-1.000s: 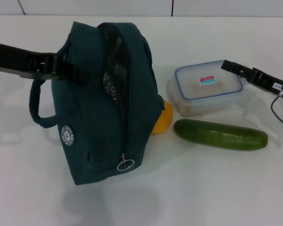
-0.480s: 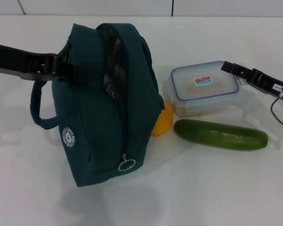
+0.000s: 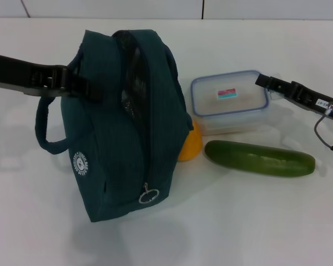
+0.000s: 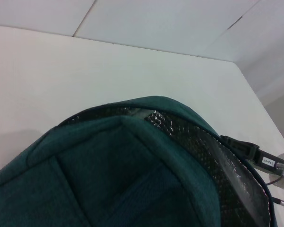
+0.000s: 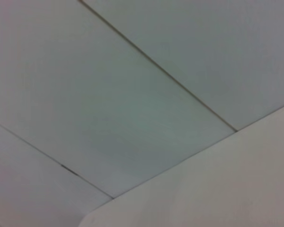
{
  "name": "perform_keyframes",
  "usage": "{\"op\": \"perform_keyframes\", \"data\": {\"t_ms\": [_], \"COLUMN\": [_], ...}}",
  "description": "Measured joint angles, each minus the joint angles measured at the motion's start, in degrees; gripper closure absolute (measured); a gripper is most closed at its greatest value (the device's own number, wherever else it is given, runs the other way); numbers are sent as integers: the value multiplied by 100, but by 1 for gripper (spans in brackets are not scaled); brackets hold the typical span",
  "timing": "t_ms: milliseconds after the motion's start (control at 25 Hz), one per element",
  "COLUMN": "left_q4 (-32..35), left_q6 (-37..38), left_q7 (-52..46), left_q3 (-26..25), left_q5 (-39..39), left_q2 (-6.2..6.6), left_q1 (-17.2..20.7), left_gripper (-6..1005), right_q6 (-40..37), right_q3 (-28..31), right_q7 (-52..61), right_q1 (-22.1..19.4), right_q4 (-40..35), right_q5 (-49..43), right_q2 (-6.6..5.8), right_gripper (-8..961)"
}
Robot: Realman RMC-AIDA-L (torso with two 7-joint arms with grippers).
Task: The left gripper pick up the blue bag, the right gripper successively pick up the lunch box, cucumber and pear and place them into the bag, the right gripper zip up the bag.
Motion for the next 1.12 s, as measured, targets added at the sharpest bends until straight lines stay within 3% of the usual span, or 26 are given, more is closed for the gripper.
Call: {"op": "perform_keyframes", "data": {"t_ms": [160,280,480,800,1120], "left_q4": [0,0,-7,-23,-83], "left_q6": [0,0,0,0,0], "left_q7": [31,64,78,187,274], "left_q3": [0,0,0,-256,-440], "left_q5": [0,0,0,-2,-102], "left_q2": [-3,-9,-12,-34,-33], "left_q1": [4,9,9,11,115], "left_gripper": [949,949,949,949,949], "right_q6": [-113,-165,-245,-427,-733], "right_q3": [49,21,51,64,68], "right_q7": [3,40,58,127,314], "right_q1": [-17,5,9,-49,-384], "right_q4": [0,-1,-10,-3,-36], "right_q5": [52,66,103,465,1084], "right_q2": [27,30,30,27,-17], "right_gripper": [468,671,822,843,856]}}
